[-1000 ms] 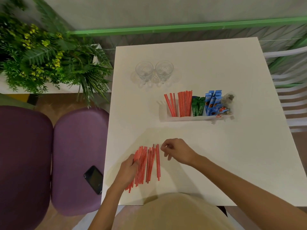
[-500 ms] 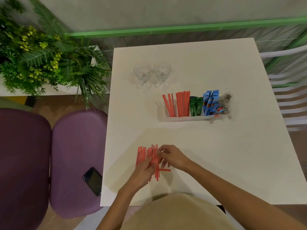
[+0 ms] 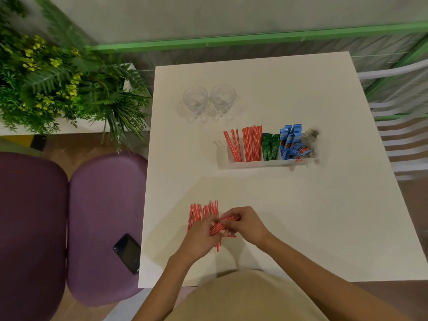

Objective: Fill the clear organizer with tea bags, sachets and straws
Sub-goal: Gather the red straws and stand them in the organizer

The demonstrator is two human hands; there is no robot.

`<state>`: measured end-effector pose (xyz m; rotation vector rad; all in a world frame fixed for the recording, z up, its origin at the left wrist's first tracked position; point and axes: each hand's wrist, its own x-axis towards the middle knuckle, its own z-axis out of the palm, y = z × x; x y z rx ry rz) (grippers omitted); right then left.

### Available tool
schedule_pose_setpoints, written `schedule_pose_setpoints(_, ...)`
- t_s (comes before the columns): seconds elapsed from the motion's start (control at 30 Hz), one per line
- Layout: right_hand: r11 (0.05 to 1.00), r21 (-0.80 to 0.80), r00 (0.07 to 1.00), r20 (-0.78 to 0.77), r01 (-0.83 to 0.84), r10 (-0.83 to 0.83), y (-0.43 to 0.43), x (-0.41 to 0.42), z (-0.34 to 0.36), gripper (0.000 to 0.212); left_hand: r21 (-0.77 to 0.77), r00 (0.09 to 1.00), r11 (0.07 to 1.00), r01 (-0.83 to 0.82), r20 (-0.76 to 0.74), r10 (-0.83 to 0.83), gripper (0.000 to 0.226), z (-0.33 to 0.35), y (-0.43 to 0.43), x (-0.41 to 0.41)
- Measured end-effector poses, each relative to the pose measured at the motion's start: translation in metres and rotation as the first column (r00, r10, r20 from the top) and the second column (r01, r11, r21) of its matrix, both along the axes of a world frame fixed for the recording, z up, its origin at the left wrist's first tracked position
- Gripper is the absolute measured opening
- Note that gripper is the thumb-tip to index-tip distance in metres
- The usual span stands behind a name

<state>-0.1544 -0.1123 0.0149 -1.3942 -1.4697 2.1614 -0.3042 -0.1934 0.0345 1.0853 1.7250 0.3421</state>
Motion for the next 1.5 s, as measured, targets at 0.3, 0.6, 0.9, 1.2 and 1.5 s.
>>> schedule_pose_setpoints(0.3, 0.982, -0.091, 0.986, 0.029, 0.165, -0.163, 0.016, 0.019, 0.001, 0.010, 0.024, 0.980, 0.984, -0.176, 0.102, 0.173, 0.013, 0.010, -0.007, -0.016)
schedule_pose_setpoints(0.6, 0.972, -0.177, 0.985, -0.048, 0.157, -0.168, 0.017, 0.010, 0.010, 0.013, 0.109, 0.978, 0.980, -0.166, 0.148, 0.149, 0.008, 0.007, 0.001, -0.003)
schedule_pose_setpoints(0.9, 0.988, 0.108, 0.994, 0.046, -0.107, 0.103, 0.088, 0.004, 0.038, 0.011, 0.124, 0.965, 0.965, -0.231, 0.158, 0.211, 0.018, 0.001, 0.019, -0.003)
schedule_pose_setpoints(1.2, 0.790, 0.530, 0.936, 0.318, -0.309, 0.153, 0.209, -0.017, 0.096, 0.005, 0.058, 0.940, 0.940, -0.335, 0.095, 0.329, 0.006, -0.011, 0.010, -0.024)
schedule_pose_setpoints(1.5, 0.521, 0.550, 0.746, 0.584, -0.653, 0.320, 0.229, -0.060, 0.077, 0.007, -0.001, 0.934, 0.934, -0.358, 0.023, 0.358, 0.007, -0.023, -0.015, -0.031)
